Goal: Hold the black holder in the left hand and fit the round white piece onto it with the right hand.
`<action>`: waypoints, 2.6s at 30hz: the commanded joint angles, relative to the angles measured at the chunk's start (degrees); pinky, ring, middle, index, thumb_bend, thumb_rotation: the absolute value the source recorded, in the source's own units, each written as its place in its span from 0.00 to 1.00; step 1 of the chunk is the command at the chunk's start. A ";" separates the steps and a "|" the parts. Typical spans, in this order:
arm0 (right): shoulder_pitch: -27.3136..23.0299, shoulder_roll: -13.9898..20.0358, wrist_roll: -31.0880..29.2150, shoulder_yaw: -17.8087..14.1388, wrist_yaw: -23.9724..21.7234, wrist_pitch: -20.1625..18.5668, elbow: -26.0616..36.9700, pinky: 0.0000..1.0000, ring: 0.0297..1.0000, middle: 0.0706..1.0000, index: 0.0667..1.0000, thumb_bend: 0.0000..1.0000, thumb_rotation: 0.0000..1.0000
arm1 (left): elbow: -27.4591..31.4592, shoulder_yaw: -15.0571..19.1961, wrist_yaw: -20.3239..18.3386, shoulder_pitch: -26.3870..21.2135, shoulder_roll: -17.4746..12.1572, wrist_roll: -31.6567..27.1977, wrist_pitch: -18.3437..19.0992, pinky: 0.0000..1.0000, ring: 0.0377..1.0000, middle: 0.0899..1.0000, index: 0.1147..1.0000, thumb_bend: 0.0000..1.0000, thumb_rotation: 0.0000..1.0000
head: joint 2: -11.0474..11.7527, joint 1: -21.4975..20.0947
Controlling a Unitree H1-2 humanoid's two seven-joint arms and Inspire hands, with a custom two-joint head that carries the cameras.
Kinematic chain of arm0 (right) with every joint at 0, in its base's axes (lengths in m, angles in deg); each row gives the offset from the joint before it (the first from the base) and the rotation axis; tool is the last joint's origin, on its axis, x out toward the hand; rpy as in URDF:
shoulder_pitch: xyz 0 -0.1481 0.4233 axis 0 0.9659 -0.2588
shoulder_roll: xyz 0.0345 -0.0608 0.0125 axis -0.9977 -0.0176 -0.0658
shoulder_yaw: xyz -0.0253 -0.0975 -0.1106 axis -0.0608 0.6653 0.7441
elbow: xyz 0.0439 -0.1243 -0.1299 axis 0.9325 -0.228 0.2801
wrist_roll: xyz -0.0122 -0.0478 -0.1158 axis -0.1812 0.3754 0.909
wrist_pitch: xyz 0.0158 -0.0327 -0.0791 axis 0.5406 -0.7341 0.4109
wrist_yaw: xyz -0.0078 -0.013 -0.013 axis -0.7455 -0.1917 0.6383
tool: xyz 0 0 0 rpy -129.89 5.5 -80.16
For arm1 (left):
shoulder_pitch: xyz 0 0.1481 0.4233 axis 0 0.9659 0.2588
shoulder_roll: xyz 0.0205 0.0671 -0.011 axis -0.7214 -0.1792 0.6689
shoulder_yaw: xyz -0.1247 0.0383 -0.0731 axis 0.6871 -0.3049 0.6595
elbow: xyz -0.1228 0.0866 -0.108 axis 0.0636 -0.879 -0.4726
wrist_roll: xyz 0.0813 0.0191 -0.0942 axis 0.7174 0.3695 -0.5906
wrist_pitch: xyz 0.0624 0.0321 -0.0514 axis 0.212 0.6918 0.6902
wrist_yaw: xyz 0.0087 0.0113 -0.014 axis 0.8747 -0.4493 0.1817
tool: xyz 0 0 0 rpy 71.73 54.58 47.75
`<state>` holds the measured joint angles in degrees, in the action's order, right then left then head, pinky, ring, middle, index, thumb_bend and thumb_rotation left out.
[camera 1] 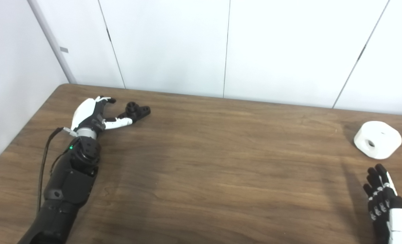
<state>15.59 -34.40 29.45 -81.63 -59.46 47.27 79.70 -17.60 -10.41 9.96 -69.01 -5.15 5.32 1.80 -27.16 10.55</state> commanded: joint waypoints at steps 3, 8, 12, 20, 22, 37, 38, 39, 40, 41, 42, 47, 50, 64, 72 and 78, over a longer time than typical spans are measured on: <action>2.34 -0.39 0.17 0.70 0.32 2.24 -3.22 1.00 1.00 0.96 0.95 0.65 0.99 | -1.33 -0.74 0.43 -3.41 -2.48 0.19 -0.50 1.00 1.00 0.97 0.80 0.94 0.41 | 0.01 -0.06; 2.39 -0.43 0.78 0.92 0.31 2.70 -3.57 1.00 0.99 0.96 0.96 0.64 1.00 | -2.74 -2.14 -0.22 -4.27 -2.79 0.29 -0.07 1.00 1.00 0.96 0.78 0.93 0.41 | 0.09 -0.41; 2.47 -0.69 0.86 0.98 0.51 2.37 -3.12 1.00 0.99 0.95 0.96 0.66 0.99 | -2.74 -2.90 -2.42 -4.99 -3.08 -0.64 0.75 1.00 1.00 0.96 0.77 0.90 0.39 | 0.00 -0.55; 2.32 -0.87 1.62 1.22 1.12 2.44 -3.32 1.00 0.99 0.96 0.96 0.66 0.99 | -3.48 -4.43 -3.84 -5.86 -3.25 -1.68 -0.08 1.00 1.00 0.96 0.74 0.91 0.38 | 0.13 -0.95; 2.28 -0.95 1.72 1.22 1.27 2.47 -3.39 1.00 0.99 0.96 0.96 0.66 0.99 | -3.54 -4.45 -3.90 -5.93 -3.00 -2.19 -0.28 1.00 1.00 0.96 0.75 0.91 0.38 | 0.19 -1.03; 2.16 -1.36 1.60 1.31 1.70 2.11 -3.72 1.00 1.00 0.96 0.95 0.65 0.97 | -6.16 -5.07 -2.16 -6.99 -2.48 -2.02 -2.06 1.00 1.00 0.95 0.73 0.89 0.35 | 0.37 -1.40; 2.18 -1.34 1.71 1.34 1.71 2.16 -3.73 1.00 1.00 0.96 0.95 0.65 0.98 | -6.15 -5.06 -2.06 -6.99 -2.45 -2.03 -2.01 1.00 1.00 0.95 0.73 0.89 0.35 | 0.37 -1.40; 2.19 -1.34 1.77 1.35 1.75 2.08 -3.66 1.00 1.00 0.96 0.96 0.65 0.98 | -6.18 -4.93 -1.89 -6.97 -2.36 -2.17 -1.94 1.00 1.00 0.95 0.73 0.89 0.35 | 0.37 -1.40; 2.24 -1.36 1.86 1.35 1.82 1.96 -3.49 1.00 1.00 0.96 0.96 0.65 0.98 | -6.16 -4.77 -1.68 -6.91 -2.29 -2.31 -1.94 1.00 1.00 0.95 0.72 0.89 0.34 | 0.09 -1.24; 2.28 -1.38 1.79 1.36 1.79 1.98 -3.39 1.00 1.00 0.96 0.96 0.66 0.98 | -6.29 -4.66 -1.38 -6.85 -2.24 -2.42 -2.11 1.00 1.00 0.95 0.71 0.89 0.34 | 0.10 -1.29; 2.28 -1.44 1.73 1.32 1.84 1.94 -3.34 1.00 1.00 0.96 0.96 0.65 0.98 | -6.65 -4.70 -1.00 -6.86 -2.23 -2.33 -2.32 1.00 1.00 0.94 0.71 0.89 0.33 | 0.10 -1.29; 2.48 -1.46 1.78 1.33 1.87 1.94 -3.05 1.00 1.00 0.96 0.96 0.66 0.97 | -7.79 -5.34 -0.42 -7.04 -2.45 -1.73 -2.51 1.00 1.00 0.93 0.70 0.87 0.31 | -0.02 -1.27; 2.61 -1.37 1.73 1.37 1.73 2.10 -2.94 1.00 1.00 0.96 0.96 0.65 0.98 | -8.10 -5.82 0.35 -6.83 -2.68 -1.18 -3.61 1.00 0.99 0.92 0.68 0.88 0.30 | -0.14 -1.22; 3.03 -1.36 1.02 1.35 1.52 1.87 -2.47 1.00 1.00 0.96 0.96 0.65 0.97 | -9.96 -7.53 1.84 -6.89 -3.35 -0.70 -4.67 1.00 0.97 0.90 0.67 0.89 0.28 | -0.53 -1.26; 3.42 -1.89 0.09 1.19 1.77 0.59 -1.44 1.00 1.00 0.96 0.96 0.63 0.97 | -9.77 -8.31 1.64 -6.89 -3.39 -0.44 -4.00 1.00 0.97 0.89 0.67 0.88 0.28 | -0.68 -1.32; 3.58 -1.61 0.81 1.27 1.78 1.14 -1.49 1.00 1.00 0.96 0.97 0.63 0.98 | -9.98 -8.69 0.96 -7.05 -3.64 -0.85 -4.37 1.00 0.97 0.89 0.62 0.83 0.23 | -0.78 -1.55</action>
<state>15.74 -34.67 30.69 -81.32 -58.16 47.38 79.92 -27.65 -18.87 11.53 -74.28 -7.10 4.10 -1.62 -27.86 8.97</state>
